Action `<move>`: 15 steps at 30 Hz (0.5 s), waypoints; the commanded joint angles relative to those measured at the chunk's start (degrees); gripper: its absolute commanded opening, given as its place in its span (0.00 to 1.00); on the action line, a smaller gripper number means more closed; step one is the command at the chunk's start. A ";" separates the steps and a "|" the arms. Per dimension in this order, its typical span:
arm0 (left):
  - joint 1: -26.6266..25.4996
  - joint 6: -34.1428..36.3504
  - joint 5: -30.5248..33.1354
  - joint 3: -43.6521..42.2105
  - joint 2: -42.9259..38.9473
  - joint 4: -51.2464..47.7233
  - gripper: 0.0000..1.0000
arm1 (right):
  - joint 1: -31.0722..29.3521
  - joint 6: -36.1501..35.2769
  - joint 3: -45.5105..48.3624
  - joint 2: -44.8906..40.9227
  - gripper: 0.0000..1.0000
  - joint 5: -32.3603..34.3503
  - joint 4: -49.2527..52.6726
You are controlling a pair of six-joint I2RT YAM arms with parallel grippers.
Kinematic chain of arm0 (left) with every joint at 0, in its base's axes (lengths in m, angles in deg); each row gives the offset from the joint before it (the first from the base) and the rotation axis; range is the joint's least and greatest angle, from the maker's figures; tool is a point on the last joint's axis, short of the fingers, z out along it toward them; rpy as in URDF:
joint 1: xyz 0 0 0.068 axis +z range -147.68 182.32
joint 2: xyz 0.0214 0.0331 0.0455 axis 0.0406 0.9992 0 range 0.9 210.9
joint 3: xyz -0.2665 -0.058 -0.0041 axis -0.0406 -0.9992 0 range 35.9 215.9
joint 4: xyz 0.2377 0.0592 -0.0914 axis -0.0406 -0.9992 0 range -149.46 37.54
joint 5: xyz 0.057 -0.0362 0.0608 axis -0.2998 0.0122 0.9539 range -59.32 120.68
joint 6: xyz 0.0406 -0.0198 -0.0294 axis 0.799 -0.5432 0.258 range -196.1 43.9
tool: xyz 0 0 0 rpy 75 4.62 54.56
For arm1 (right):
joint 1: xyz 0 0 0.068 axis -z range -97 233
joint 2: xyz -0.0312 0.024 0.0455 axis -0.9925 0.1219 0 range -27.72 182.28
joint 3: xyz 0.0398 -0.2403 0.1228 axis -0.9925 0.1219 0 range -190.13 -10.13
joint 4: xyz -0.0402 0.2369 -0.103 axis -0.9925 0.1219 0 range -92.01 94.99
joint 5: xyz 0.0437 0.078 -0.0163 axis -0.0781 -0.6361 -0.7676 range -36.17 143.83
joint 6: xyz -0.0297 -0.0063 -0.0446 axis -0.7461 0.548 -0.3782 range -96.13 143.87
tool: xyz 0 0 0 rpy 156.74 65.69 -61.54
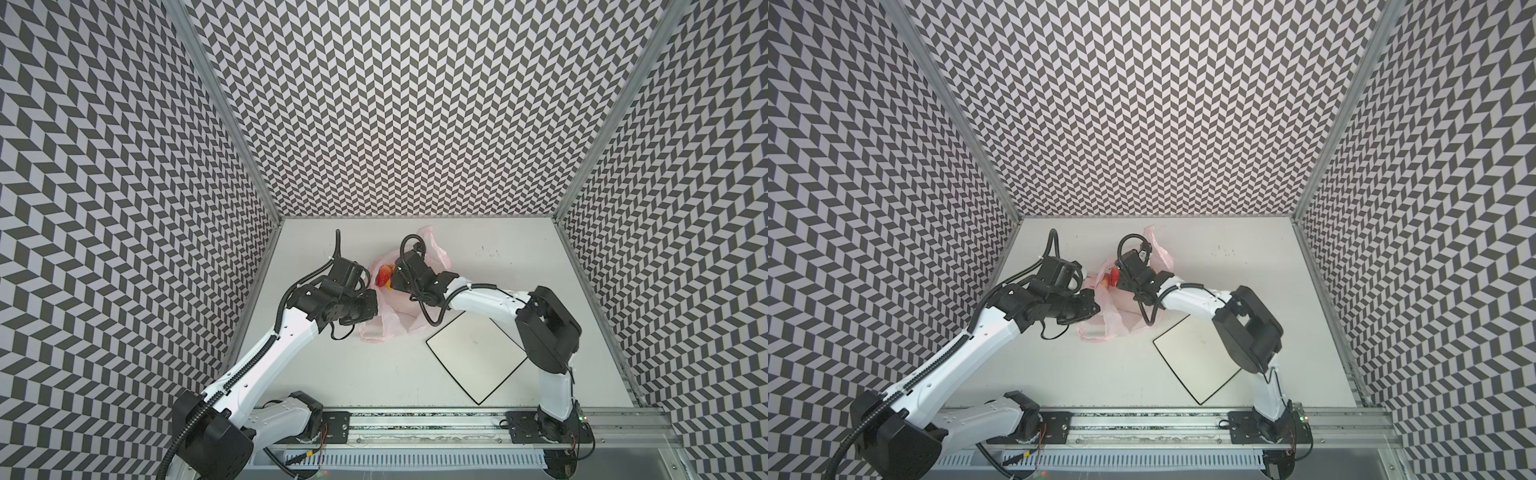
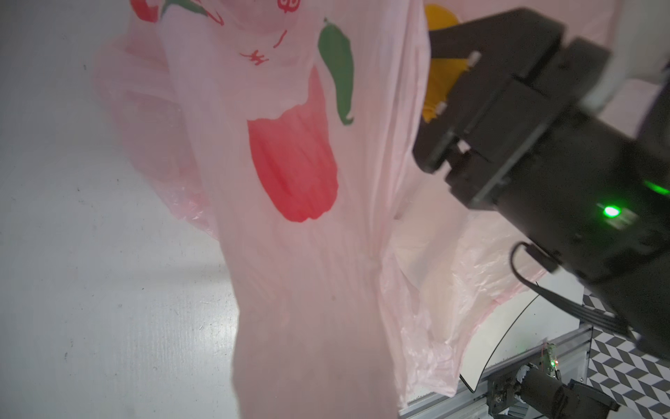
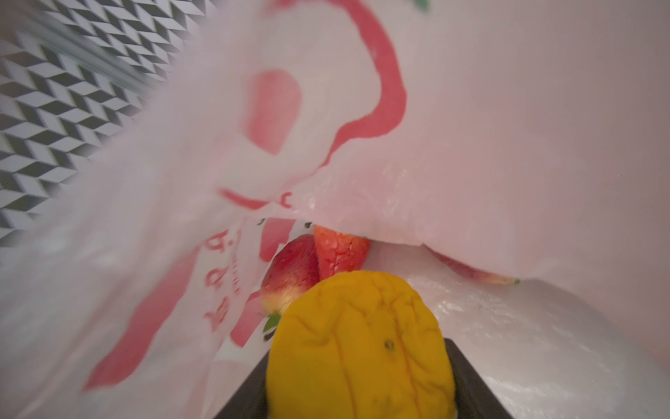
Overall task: Take the fake fruits out of the plastic bag
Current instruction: 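Lift the yellow pear out of the bag with the right gripper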
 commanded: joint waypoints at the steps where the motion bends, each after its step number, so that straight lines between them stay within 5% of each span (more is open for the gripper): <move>1: -0.30 -0.39 2.25 -0.46 -0.43 1.79 0.00 | -0.57 -9.18 3.68 -5.50 0.44 -3.64 -2.71; 15: -0.37 0.07 1.85 -0.11 0.77 4.25 0.00 | -2.19 -30.84 19.91 -32.87 0.42 -19.77 1.86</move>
